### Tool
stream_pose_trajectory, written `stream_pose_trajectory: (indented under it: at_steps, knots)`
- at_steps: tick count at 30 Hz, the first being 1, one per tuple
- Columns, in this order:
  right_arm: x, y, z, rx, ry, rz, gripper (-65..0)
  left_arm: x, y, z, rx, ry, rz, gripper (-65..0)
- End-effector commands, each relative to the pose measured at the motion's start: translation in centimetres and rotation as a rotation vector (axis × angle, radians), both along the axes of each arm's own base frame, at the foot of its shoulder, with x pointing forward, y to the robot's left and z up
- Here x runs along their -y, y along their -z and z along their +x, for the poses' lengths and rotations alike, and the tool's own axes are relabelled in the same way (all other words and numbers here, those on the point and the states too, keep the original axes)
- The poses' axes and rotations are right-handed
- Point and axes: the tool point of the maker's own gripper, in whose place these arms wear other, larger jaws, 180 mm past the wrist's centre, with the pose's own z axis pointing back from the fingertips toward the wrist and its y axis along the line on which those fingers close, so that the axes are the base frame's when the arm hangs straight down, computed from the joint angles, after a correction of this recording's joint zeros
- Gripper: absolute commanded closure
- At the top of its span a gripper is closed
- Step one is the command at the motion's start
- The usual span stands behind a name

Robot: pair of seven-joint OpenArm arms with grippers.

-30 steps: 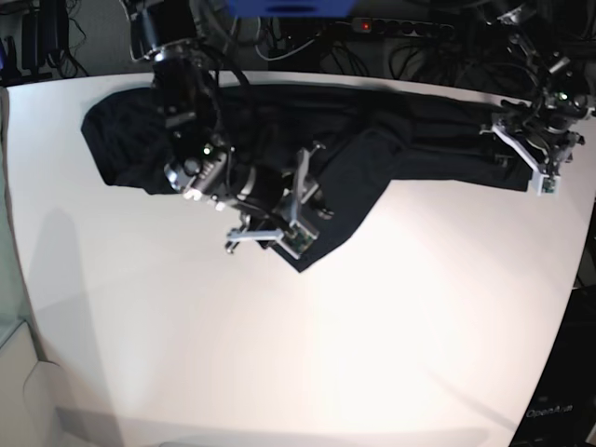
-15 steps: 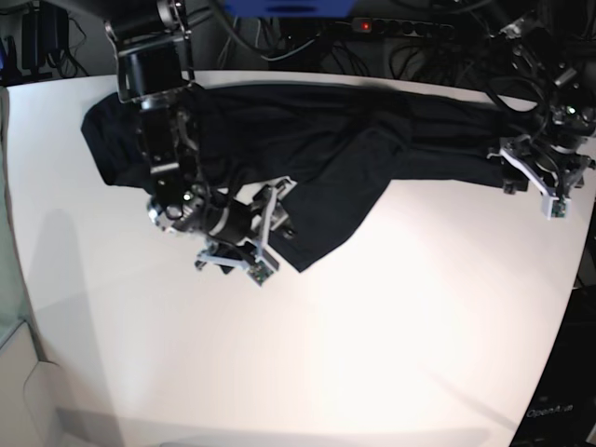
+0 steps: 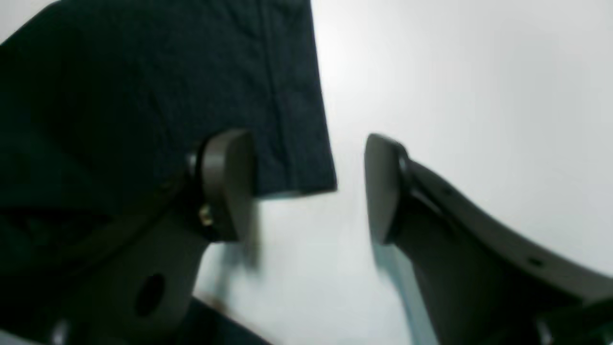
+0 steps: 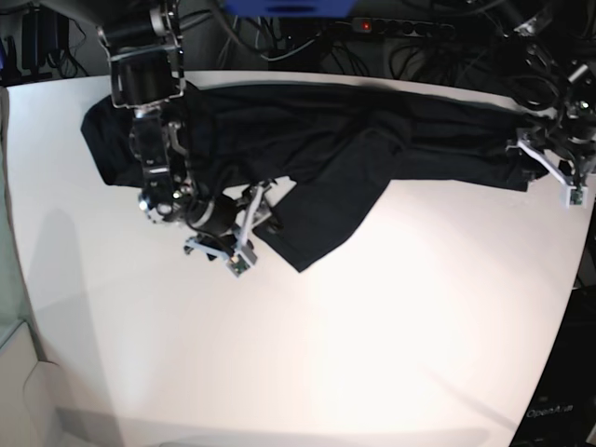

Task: Fold the T-shirt properly
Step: 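Lay the sleeve across the folded shirt with the right gripper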

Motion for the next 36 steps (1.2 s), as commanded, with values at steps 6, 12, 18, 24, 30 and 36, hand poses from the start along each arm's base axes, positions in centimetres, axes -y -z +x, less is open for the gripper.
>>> stream_pose_trajectory:
  at_steps: [6,12,18,24,30,36]
  knots:
    - [-1.7,-1.8,1.0,0.052,-0.004,0.062,-25.7,-0.8,-1.6,0.9,0.047,0.007,0.027,-39.4]
    - [-2.9,-1.9,0.8,0.047,-0.014,0.079,-1.2,-0.9,-1.4,0.6,0.038,0.006,0.031,-39.4]
    - [-3.3,-2.0,0.7,0.046,-0.017,0.087,0.0,-1.7,-1.5,0.0,0.040,-0.024,0.031,-39.4]
    - [-4.1,-2.3,0.7,0.049,-0.021,0.102,0.0,-1.6,-1.0,-0.6,0.025,-0.024,0.029,-39.4]
    - [-3.8,-2.4,0.9,0.051,-0.011,0.102,-1.1,-1.3,-1.5,0.0,0.042,-0.018,0.030,-39.4]
    - [-2.0,-2.4,0.5,0.062,0.020,0.088,-13.8,0.7,-2.8,3.4,0.091,0.060,0.030,-39.5]
